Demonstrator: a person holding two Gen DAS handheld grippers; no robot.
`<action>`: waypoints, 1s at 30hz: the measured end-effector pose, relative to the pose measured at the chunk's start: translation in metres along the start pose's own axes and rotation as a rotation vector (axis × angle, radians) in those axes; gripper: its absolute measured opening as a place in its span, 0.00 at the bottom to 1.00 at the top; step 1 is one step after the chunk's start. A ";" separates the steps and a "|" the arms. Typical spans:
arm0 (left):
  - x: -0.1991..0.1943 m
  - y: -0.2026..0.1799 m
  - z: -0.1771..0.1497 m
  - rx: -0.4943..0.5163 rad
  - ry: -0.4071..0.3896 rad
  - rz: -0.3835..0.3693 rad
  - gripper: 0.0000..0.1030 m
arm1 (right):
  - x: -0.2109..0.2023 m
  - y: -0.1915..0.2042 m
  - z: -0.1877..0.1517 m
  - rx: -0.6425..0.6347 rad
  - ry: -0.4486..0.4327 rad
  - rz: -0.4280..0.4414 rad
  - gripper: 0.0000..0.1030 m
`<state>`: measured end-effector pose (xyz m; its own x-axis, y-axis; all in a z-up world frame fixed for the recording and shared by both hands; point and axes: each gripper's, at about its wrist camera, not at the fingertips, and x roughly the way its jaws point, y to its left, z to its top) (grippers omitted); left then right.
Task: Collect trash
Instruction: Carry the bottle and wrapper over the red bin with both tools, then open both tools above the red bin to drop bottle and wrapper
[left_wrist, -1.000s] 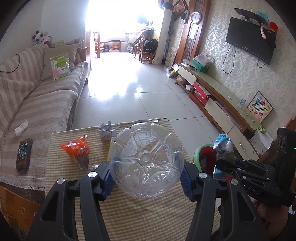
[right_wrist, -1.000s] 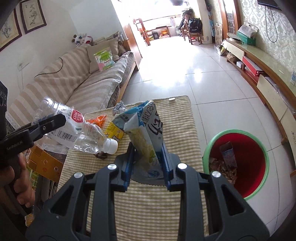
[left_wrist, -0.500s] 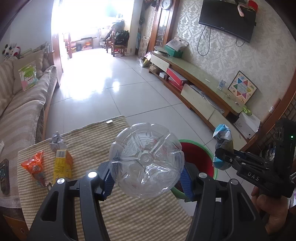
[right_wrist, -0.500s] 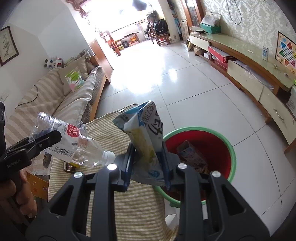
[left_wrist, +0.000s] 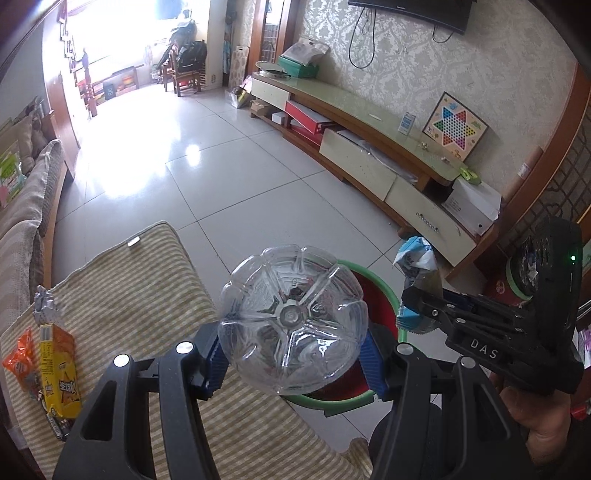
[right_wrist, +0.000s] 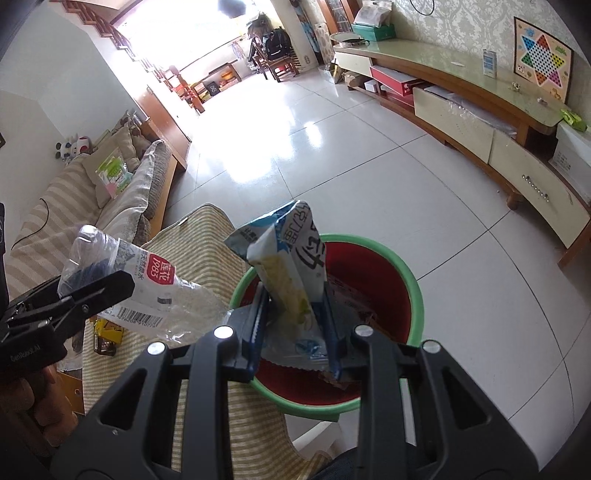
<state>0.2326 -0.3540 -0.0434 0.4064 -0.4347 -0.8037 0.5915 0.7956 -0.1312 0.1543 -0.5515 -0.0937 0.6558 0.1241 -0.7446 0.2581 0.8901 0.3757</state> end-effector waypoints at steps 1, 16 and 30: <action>0.005 -0.003 0.000 0.005 0.010 -0.003 0.54 | 0.003 -0.004 -0.001 0.005 0.005 -0.002 0.27; 0.037 -0.015 -0.003 0.024 0.083 -0.011 0.55 | 0.020 -0.014 0.006 0.017 0.033 0.004 0.27; 0.037 -0.006 -0.006 -0.009 0.075 -0.034 0.75 | 0.018 -0.011 0.007 0.017 0.014 -0.018 0.78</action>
<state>0.2398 -0.3728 -0.0752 0.3327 -0.4293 -0.8397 0.5979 0.7846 -0.1643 0.1679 -0.5618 -0.1074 0.6411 0.1140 -0.7589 0.2822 0.8846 0.3713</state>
